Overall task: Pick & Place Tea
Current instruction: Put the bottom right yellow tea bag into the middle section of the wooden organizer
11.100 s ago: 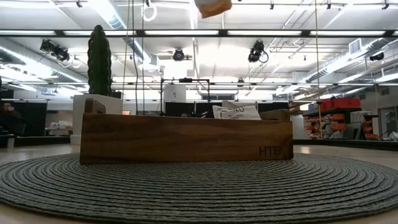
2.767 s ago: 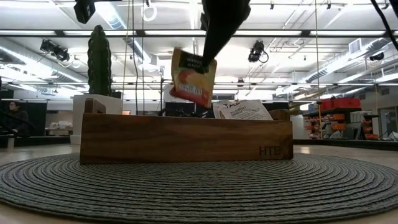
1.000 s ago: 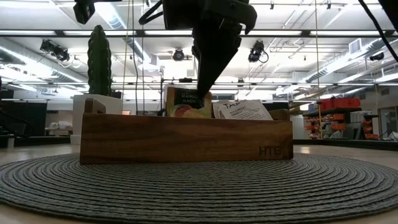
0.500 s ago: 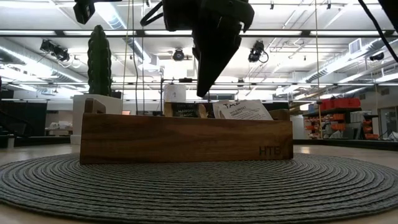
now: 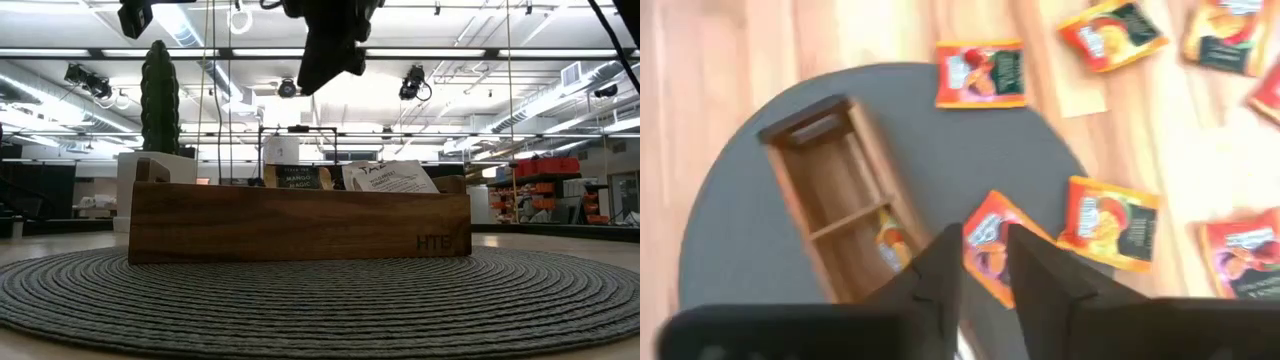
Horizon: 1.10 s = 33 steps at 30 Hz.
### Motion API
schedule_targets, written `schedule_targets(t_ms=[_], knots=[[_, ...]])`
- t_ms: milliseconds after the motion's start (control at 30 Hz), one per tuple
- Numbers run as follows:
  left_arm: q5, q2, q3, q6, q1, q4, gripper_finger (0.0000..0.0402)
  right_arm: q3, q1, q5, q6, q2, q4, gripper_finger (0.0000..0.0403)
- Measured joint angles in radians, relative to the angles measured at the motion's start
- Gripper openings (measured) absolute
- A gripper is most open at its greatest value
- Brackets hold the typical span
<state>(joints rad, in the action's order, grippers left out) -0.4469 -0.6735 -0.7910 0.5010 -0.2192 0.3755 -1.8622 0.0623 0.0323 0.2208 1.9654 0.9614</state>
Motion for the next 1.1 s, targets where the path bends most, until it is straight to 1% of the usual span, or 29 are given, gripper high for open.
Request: schedule_targets(t_ms=[100,167,267,500,567,700,767,933,1100], knots=[[0.000,0.000,0.000,-0.007,0.000,0.003,0.0060,0.000,-0.030,-0.025,-0.016,-0.009,-0.001,0.0024],[0.000,0.000,0.000,-0.014,0.000,0.003,0.0060,0.000,-0.052,-0.067,-0.027,-0.011,-0.002,0.0009],[0.000,0.000,0.000,-0.015,0.000,0.003,0.0060,0.000,-0.081,-0.088,-0.032,-0.011,-0.015,0.0010],[0.000,0.000,0.000,-0.036,0.000,0.007,0.0060,0.003,-0.182,-0.283,-0.052,-0.011,-0.038,0.0002],[0.000,0.000,0.000,-0.042,0.000,0.008,0.0060,0.028,-0.218,-0.340,-0.053,-0.011,-0.049,0.0002],[-0.009,0.000,0.000,-0.043,0.000,0.016,0.0060,0.107,-0.294,-0.505,-0.050,-0.010,-0.069,0.0001],[-0.010,0.000,0.000,-0.043,0.000,0.024,0.0060,0.160,-0.325,-0.557,-0.041,-0.009,-0.087,0.0001],[-0.015,0.000,0.000,-0.044,0.000,0.049,0.0060,0.270,-0.382,-0.596,-0.030,-0.009,-0.133,0.0001],[-0.038,0.000,0.000,-0.044,0.000,0.055,0.0060,0.369,-0.427,-0.601,0.029,-0.009,-0.219,0.0000]])
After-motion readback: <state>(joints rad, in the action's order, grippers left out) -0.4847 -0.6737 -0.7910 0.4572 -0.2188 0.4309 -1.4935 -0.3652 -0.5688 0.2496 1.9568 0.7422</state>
